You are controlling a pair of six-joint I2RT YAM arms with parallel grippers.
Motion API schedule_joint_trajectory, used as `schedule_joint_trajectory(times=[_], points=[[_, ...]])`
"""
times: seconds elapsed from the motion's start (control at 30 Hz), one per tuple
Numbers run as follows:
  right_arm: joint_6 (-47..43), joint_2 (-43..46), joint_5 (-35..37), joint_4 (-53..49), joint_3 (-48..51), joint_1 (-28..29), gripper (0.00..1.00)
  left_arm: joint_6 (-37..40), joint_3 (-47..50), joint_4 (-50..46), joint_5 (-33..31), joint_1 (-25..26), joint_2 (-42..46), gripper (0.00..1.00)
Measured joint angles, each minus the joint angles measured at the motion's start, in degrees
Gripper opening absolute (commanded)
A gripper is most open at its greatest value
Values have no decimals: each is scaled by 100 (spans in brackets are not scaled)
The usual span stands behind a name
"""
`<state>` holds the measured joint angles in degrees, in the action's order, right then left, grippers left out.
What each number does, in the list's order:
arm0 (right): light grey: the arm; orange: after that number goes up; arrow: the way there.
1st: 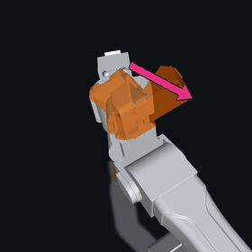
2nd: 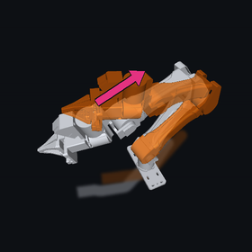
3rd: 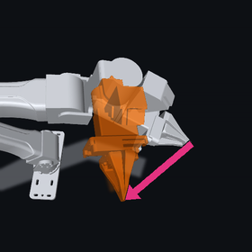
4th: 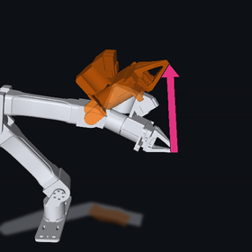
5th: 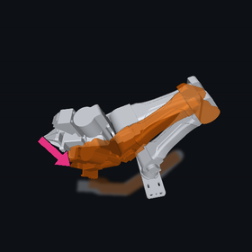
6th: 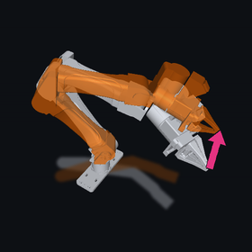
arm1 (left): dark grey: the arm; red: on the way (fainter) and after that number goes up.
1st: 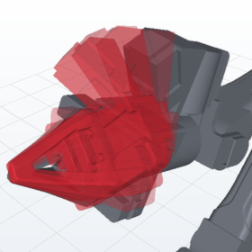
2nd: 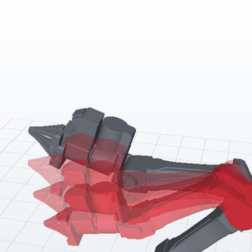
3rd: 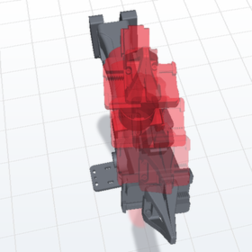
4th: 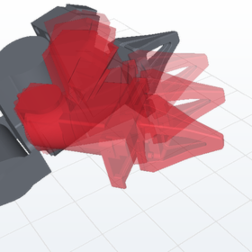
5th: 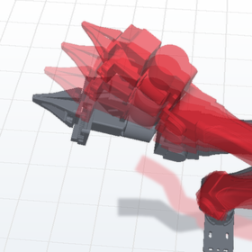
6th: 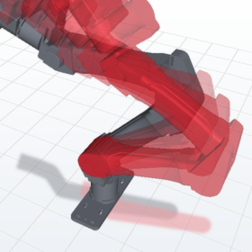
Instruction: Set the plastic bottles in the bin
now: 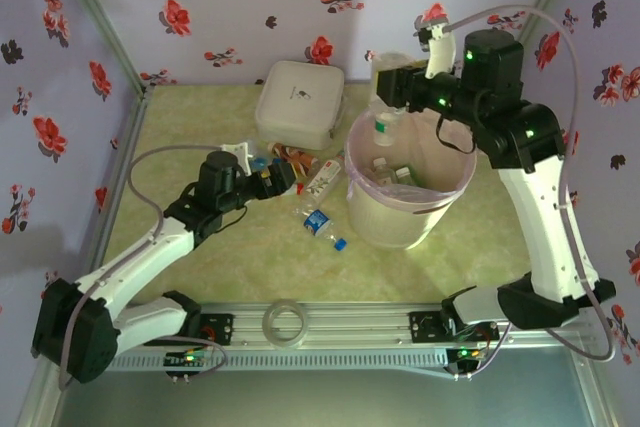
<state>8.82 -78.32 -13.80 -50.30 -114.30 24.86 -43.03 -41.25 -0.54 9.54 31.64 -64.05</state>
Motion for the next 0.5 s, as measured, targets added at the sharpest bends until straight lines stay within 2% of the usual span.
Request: schedule_joint_trajectory(times=[0.13, 0.23, 0.5], points=[[-323, 48, 883, -612, 37, -2, 41, -267, -11, -476, -352, -48, -236, 99], [-448, 22, 1255, -962, 249, -13, 41, -525, -11, -688, -573, -98, -330, 99], [-555, -258, 1401, -1318, 1172, -13, 41, -1178, -15, -881, -876, -181, -507, 98]])
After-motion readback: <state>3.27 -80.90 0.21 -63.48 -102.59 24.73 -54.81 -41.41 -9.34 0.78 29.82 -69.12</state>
